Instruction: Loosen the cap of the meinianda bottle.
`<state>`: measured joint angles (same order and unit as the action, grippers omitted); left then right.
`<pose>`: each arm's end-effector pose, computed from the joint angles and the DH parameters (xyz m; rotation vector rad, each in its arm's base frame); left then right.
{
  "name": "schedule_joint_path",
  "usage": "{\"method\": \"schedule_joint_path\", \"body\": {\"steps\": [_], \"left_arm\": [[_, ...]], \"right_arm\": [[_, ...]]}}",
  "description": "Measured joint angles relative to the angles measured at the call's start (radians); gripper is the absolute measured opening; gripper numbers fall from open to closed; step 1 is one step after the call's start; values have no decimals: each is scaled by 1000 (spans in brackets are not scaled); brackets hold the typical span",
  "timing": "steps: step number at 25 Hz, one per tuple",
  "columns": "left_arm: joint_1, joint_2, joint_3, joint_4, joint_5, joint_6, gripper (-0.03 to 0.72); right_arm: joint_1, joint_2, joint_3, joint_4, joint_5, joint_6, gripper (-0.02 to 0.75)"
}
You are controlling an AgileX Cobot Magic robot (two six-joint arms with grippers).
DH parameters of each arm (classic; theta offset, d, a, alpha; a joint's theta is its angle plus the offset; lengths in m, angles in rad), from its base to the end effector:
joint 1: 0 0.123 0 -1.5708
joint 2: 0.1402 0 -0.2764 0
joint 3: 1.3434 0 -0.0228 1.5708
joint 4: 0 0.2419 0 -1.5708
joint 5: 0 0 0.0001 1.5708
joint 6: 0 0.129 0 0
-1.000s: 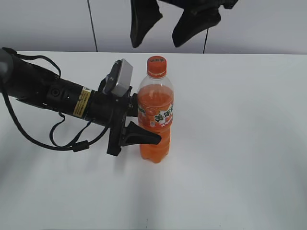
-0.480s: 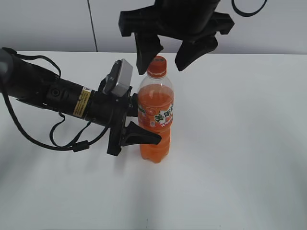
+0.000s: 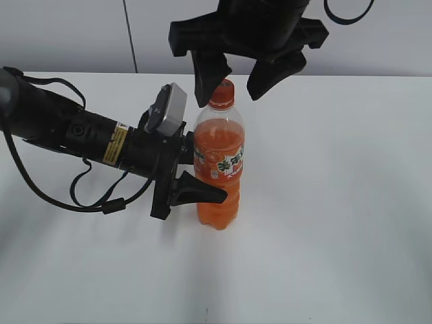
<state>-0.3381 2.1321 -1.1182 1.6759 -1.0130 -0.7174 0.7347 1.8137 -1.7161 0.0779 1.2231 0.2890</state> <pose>0.3165 -0.2266 0.0928 1.6322 1.5019 -0.9449 0.2816 0.2671 0.2782 -0.6138 2.7998 0.3362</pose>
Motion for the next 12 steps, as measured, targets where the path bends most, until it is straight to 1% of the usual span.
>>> {"method": "schedule_joint_path", "body": {"steps": [2,5,7,12], "left_arm": [[0,0,0,0,0,0,400],[0,0,0,0,0,0,400],[0,0,0,0,0,0,400],[0,0,0,0,0,0,400]], "right_arm": [[0,0,0,-2,-4,-1,512],[0,0,0,-3,-18,-2,436],[0,0,0,2,-26,-17,403],[0,0,0,12,-50,-29,382]]}}
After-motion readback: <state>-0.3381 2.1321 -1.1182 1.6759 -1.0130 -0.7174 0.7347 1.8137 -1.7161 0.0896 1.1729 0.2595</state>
